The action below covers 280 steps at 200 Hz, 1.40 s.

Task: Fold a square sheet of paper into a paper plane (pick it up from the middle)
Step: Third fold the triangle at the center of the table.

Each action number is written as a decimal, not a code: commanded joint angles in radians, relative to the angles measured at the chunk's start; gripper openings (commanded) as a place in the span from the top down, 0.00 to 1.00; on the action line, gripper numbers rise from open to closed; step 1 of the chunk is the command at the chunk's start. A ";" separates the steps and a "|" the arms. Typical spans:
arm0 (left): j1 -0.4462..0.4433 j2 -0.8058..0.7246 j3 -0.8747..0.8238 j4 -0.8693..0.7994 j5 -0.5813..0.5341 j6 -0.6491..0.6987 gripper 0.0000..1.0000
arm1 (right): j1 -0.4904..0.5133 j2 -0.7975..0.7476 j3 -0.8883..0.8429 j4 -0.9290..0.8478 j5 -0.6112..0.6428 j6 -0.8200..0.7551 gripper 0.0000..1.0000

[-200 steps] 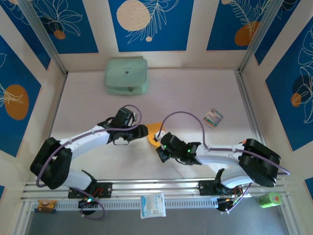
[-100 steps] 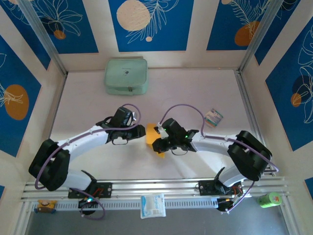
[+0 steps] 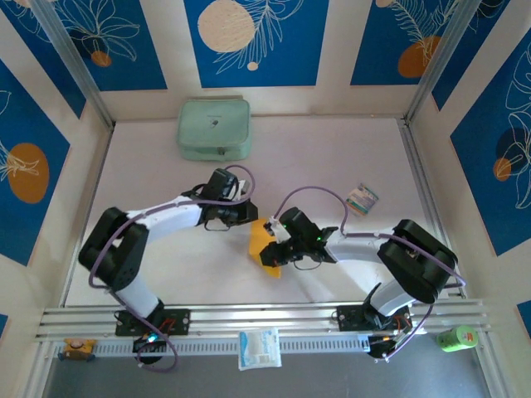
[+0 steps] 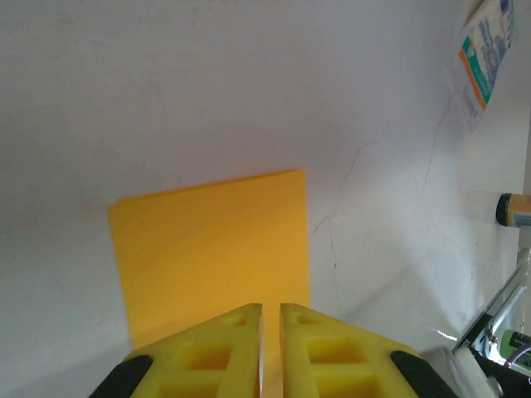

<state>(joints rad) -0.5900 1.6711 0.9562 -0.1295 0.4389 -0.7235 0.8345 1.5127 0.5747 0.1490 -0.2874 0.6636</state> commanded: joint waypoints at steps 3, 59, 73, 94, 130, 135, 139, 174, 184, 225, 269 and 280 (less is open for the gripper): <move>0.007 0.079 0.056 0.046 0.106 0.023 0.86 | -0.012 0.013 -0.012 0.036 -0.042 0.009 0.97; 0.001 0.214 0.090 0.023 0.135 0.042 0.86 | -0.021 0.017 -0.021 0.058 -0.045 0.018 0.97; 0.000 0.240 0.087 0.011 0.132 0.048 0.87 | -0.024 0.018 -0.023 0.060 -0.047 0.018 0.97; -0.001 0.267 0.070 0.003 0.108 0.053 0.88 | -0.033 0.018 -0.022 0.053 -0.050 0.020 0.97; 0.000 0.281 0.055 -0.006 0.096 0.063 0.88 | -0.051 0.019 -0.005 0.012 -0.032 0.008 0.96; 0.000 0.281 0.055 -0.009 0.094 0.065 0.88 | -0.053 0.020 -0.001 0.000 -0.024 0.003 0.97; -0.001 0.280 0.054 -0.010 0.094 0.066 0.88 | -0.055 0.019 0.002 -0.008 -0.020 0.000 0.97; -0.001 0.280 0.059 -0.014 0.091 0.068 0.88 | -0.079 0.017 0.025 -0.074 0.013 -0.031 0.96; -0.001 0.277 0.061 -0.016 0.092 0.067 0.88 | -0.083 0.015 0.028 -0.088 0.024 -0.035 0.96; -0.001 0.270 0.055 -0.001 0.101 0.054 0.89 | -0.086 0.020 0.038 -0.115 0.056 -0.051 0.96; -0.001 0.260 0.052 0.000 0.100 0.051 0.89 | -0.086 0.011 0.046 -0.137 0.114 -0.053 0.96; -0.001 0.260 0.053 0.000 0.102 0.050 0.89 | -0.086 0.009 0.053 -0.150 0.130 -0.056 0.96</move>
<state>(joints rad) -0.5900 1.9171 1.0286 -0.0963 0.5575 -0.6785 0.7521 1.5227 0.5930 0.0441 -0.2001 0.6285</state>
